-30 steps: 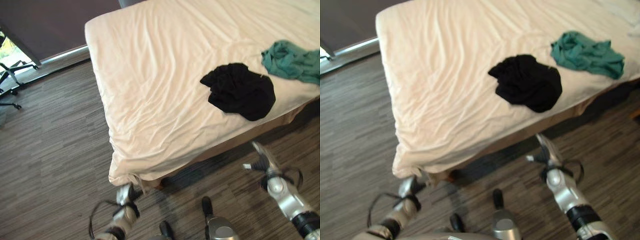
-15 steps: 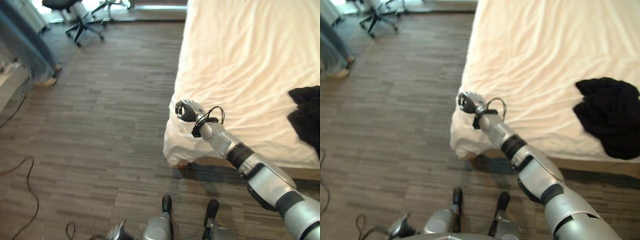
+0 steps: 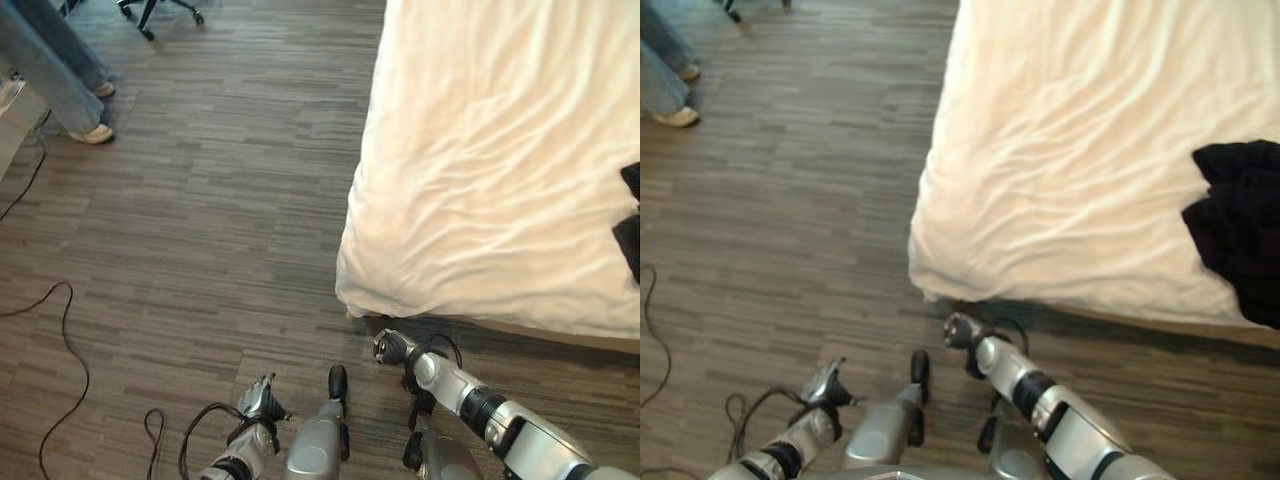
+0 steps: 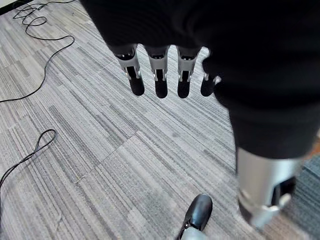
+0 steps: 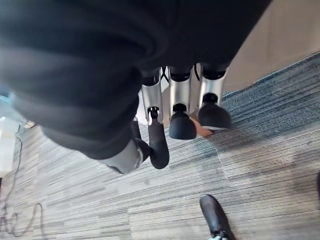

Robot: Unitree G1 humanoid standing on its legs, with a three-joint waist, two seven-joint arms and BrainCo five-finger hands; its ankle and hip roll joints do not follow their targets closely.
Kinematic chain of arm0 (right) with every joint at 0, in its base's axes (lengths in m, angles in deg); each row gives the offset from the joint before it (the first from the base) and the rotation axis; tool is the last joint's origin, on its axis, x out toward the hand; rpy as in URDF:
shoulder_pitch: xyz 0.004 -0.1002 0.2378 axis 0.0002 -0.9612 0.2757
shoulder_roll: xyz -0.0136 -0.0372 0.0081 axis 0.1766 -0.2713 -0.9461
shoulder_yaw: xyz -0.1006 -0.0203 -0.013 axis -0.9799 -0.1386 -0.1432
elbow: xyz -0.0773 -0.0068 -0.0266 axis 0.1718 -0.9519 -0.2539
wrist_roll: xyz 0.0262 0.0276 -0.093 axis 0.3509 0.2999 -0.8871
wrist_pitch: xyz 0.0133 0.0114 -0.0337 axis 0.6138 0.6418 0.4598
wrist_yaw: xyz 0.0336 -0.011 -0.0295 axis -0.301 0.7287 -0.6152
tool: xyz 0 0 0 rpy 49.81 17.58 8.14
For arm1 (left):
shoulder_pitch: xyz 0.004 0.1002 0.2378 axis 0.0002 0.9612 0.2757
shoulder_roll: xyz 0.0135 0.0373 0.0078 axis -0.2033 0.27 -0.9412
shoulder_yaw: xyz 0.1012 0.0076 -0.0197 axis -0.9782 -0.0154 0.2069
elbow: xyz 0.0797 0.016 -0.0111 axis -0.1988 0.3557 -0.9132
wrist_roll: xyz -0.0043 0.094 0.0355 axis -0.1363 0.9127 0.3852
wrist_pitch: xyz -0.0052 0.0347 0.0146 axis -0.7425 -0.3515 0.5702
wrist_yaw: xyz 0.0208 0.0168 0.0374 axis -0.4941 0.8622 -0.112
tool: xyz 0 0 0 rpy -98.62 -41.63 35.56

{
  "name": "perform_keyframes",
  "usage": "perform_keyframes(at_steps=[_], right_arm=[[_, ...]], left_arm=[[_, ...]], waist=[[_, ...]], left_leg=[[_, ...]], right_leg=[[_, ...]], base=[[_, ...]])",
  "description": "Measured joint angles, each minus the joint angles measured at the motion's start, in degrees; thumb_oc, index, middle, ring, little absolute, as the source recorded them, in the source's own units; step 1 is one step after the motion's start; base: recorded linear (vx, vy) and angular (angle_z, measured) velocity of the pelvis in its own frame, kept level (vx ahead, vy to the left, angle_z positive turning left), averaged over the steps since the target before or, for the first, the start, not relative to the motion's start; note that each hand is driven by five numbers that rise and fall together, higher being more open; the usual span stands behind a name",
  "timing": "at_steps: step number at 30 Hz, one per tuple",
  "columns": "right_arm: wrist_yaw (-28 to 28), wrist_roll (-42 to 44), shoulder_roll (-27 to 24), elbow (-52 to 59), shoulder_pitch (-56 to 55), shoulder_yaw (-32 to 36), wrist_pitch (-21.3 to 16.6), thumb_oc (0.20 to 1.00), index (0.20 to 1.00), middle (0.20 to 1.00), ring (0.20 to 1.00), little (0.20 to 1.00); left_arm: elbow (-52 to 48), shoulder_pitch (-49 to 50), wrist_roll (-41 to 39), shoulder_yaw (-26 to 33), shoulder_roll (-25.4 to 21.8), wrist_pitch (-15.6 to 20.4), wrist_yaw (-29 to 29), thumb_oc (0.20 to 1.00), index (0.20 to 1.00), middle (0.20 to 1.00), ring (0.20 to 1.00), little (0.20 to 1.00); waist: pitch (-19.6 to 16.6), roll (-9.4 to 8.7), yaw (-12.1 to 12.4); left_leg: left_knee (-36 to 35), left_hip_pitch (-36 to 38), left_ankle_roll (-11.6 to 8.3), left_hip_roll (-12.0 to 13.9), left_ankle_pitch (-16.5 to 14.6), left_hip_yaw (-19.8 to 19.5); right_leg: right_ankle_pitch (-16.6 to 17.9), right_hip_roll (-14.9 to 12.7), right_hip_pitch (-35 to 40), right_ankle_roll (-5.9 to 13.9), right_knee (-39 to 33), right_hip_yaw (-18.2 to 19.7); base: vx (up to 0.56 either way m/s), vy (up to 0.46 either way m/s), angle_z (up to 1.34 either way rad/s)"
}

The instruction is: Tidy up the quilt and then pick up the clothes from the bed and put them into the laundry hamper.

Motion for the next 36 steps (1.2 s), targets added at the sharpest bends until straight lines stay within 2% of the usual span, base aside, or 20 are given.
perform_keyframes(at_steps=[3,6,9,12,15,16,17,19,21,23,26,27,28,29,30,32,33,34,35,36], right_arm=[[-2.12,7.51,-10.89,24.18,1.42,6.04,-3.54,0.200,0.200,0.200,0.200,0.200],[-0.87,13.80,-12.59,33.80,2.83,14.92,-8.09,0.200,0.200,0.200,0.200,0.200],[1.74,15.33,-12.79,34.15,2.88,19.06,-9.95,0.200,0.200,0.200,0.200,0.200],[8.17,13.55,-12.11,24.23,4.14,21.00,-10.31,0.200,0.200,0.200,0.200,0.200],[11.76,11.07,-11.90,10.70,4.29,20.94,-6.37,0.200,0.200,0.200,0.200,0.200],[12.65,9.25,-11.19,5.20,4.49,21.25,-7.10,0.200,0.200,0.200,0.200,0.200],[14.44,8.11,-10.11,-3.66,5.33,23.31,-4.88,0.200,0.200,0.200,0.200,0.200],[15.86,8.09,-7.96,-13.47,2.26,28.52,-5.67,0.200,0.200,0.200,0.200,0.200],[16.45,8.27,-7.35,-20.43,-2.68,32.50,-3.37,0.200,0.200,0.200,0.200,0.200],[16.37,8.48,-7.55,-26.05,-10.51,38.45,-1.82,0.200,0.200,0.200,0.200,0.200],[16.28,11.91,-7.73,-29.73,-22.27,46.61,0.48,0.200,0.200,0.200,0.200,0.200],[16.29,12.51,-7.85,-29.42,-23.76,46.55,0.32,0.200,0.200,0.200,0.200,0.200],[16.03,13.31,-6.89,-29.41,-26.87,45.46,1.35,0.498,0.498,0.498,0.498,0.498],[16.01,13.29,-6.46,-29.74,-26.46,45.43,0.55,1.000,1.000,1.000,1.000,1.000],[15.54,13.29,-4.82,-31.44,-25.60,44.72,0.65,1.000,1.000,1.000,1.000,1.000],[15.03,13.26,-3.02,-31.27,-25.59,42.97,0.32,1.000,1.000,1.000,1.000,1.000],[14.49,13.08,-1.60,-31.72,-26.13,40.85,0.49,1.000,1.000,1.000,1.000,1.000],[14.25,12.94,-1.04,-31.78,-26.89,40.65,0.58,1.000,1.000,1.000,1.000,1.000],[13.84,12.79,0.21,-31.58,-28.53,40.66,0.61,1.000,1.000,1.000,1.000,1.000],[13.54,12.77,0.73,-31.65,-28.90,40.64,0.74,1.000,1.000,1.000,1.000,1.000]], left_arm=[[0.12,2.54,0.87,3.29,-1.96,-0.63,-0.81,1.000,1.000,1.000,1.000,1.000],[-0.12,4.59,1.46,4.74,-2.58,-1.21,-0.83,1.000,1.000,1.000,1.000,1.000],[-1.20,4.50,1.45,4.67,-1.81,-1.15,-1.03,1.000,1.000,1.000,1.000,1.000],[-3.74,2.86,1.43,2.38,-1.11,-0.76,-1.09,1.000,1.000,1.000,1.000,1.000],[-5.83,0.83,1.40,0.97,-0.26,0.00,-1.20,1.000,1.000,1.000,1.000,1.000],[-5.80,0.52,1.29,-0.01,-0.27,-0.04,-1.28,1.000,1.000,1.000,1.000,1.000],[-5.84,-0.04,1.29,-0.46,0.00,0.26,-1.44,1.000,1.000,1.000,1.000,1.000],[-5.56,-0.53,1.28,-0.87,0.27,0.16,-1.57,1.000,1.000,1.000,1.000,1.000],[-5.17,-0.58,1.29,-1.50,0.48,0.19,-1.66,1.000,1.000,1.000,1.000,1.000],[-4.31,-0.44,1.30,-1.49,0.78,0.17,-1.79,1.000,1.000,1.000,1.000,1.000],[-1.80,-0.09,1.37,-1.20,0.43,-0.45,-2.31,1.000,1.000,1.000,1.000,1.000],[-1.42,0.51,1.42,-0.79,0.27,-0.44,-2.31,1.000,1.000,1.000,1.000,1.000],[-1.15,0.55,1.43,0.36,-0.16,-0.84,-2.56,1.000,1.000,1.000,1.000,1.000],[-0.71,1.10,1.46,0.35,-0.96,-1.19,-2.61,1.000,1.000,1.000,1.000,1.000],[0.51,2.07,1.42,1.04,-1.88,-1.49,-2.84,1.000,1.000,1.000,1.000,1.000],[1.55,3.73,1.44,2.36,-3.39,-1.70,-3.16,1.000,1.000,1.000,1.000,1.000],[2.95,5.33,1.46,2.92,-4.22,-1.77,-3.12,1.000,1.000,1.000,1.000,1.000],[3.05,5.43,1.49,3.58,-4.80,-1.83,-3.38,1.000,1.000,1.000,1.000,1.000],[4.45,5.58,1.82,4.35,-6.13,-1.74,-4.16,1.000,1.000,1.000,1.000,1.000],[5.51,4.43,2.31,4.62,-6.30,-1.81,-4.60,1.000,1.000,1.000,1.000,1.000]], waist=[[0.32,-1.45,-2.48],[-0.24,-2.13,-4.58],[-0.24,-2.06,-6.25],[-0.35,-1.56,-6.46],[-0.36,0.34,-6.27],[-0.37,0.77,-6.31],[-0.33,1.92,-5.98],[-0.30,2.53,-6.23],[-0.44,2.83,-6.29],[-0.59,3.14,-7.08],[-0.88,2.07,-11.76],[-1.01,1.91,-11.92],[-0.78,0.26,-14.36],[-1.05,-0.42,-14.33],[-1.50,-1.61,-13.60],[-2.11,-1.76,-12.34],[-3.98,-3.02,-11.99],[-4.98,-3.41,-12.51],[-6.46,-4.64,-12.93],[-6.72,-4.87,-12.90]], left_leg=[[-0.09,2.95,-0.59,0.51,-1.33,3.66],[-0.37,4.40,-0.94,1.10,-2.20,5.65],[-0.37,4.26,-0.81,1.14,-2.11,5.94],[-0.01,2.86,0.18,0.83,-1.26,6.79],[0.02,1.71,0.60,0.42,-0.93,6.62],[0.02,1.78,0.67,0.35,-0.88,6.69],[0.01,1.99,0.69,0.22,-0.87,6.62],[0.02,3.49,0.68,0.03,-0.89,6.95],[0.00,5.08,0.61,-0.06,-1.06,7.04],[-0.02,6.04,0.62,0.04,-2.42,6.98],[-0.02,7.06,0.86,-0.32,-2.94,7.54],[-0.17,7.19,0.91,-0.26,-3.01,7.93],[0.03,8.43,0.37,-0.44,-4.15,10.47],[0.01,9.10,0.56,0.29,-3.95,12.56],[0.03,10.96,0.16,2.64,-4.60,21.75],[0.08,13.17,0.39,4.77,-5.18,30.11],[0.05,15.49,0.18,5.34,-6.03,35.65],[0.17,15.43,-0.37,5.79,-7.34,36.66],[1.96,15.76,-2.04,6.17,-7.68,38.29],[3.14,16.20,-3.03,7.24,-7.41,39.78]], right_leg=[[-0.15,0.51,0.59,0.39,-0.03,3.94],[-0.10,1.00,0.66,0.46,-0.25,6.08],[-0.03,1.02,0.49,0.51,-0.25,6.15],[0.60,0.86,-1.39,0.32,0.02,6.96],[0.92,0.46,-2.31,0.18,0.02,6.53],[0.94,0.45,-2.26,0.16,0.03,6.58],[0.93,0.30,-1.79,0.16,0.03,6.35],[0.93,0.16,-0.57,0.16,0.03,6.69],[0.47,0.05,1.18,0.34,0.02,6.72],[-0.06,0.17,2.14,0.56,0.03,6.44],[-0.04,-0.10,2.74,0.57,0.05,7.13],[-0.13,-0.13,2.75,0.73,0.04,7.55],[-0.03,0.71,1.30,1.20,0.62,9.30],[-0.15,0.54,0.11,1.27,1.83,10.06],[-4.35,-0.15,-1.46,-0.27,3.87,0.37],[-5.00,-3.85,-3.49,-0.88,12.54,-11.75],[-7.69,-8.76,-4.50,-1.82,21.26,-19.91],[-8.76,-9.04,-4.40,-1.15,22.94,-19.49],[-9.98,-9.17,-3.96,0.45,22.83,-15.91],[-11.55,-6.27,-3.65,1.07,20.10,-13.39]], base=[[0.03,0.034,-0.60],[0.00,0.014,-0.42],[-0.01,0.011,-0.14],[-0.03,0.014,-0.08],[-0.04,0.055,0.07],[-0.01,0.075,0.08],[0.01,0.064,0.05],[0.04,0.065,-0.01],[0.08,0.059,0.01],[0.09,0.074,0.01],[0.03,0.029,-0.09],[-0.03,-0.008,-0.60],[0.01,-0.021,-0.89],[-0.01,-0.054,-2.07],[0.02,-0.062,-2.41],[0.04,-0.109,-2.66],[0.08,-0.145,-2.26],[0.16,-0.269,-1.97],[0.31,-0.358,-1.35],[0.41,-0.521,-1.36]])
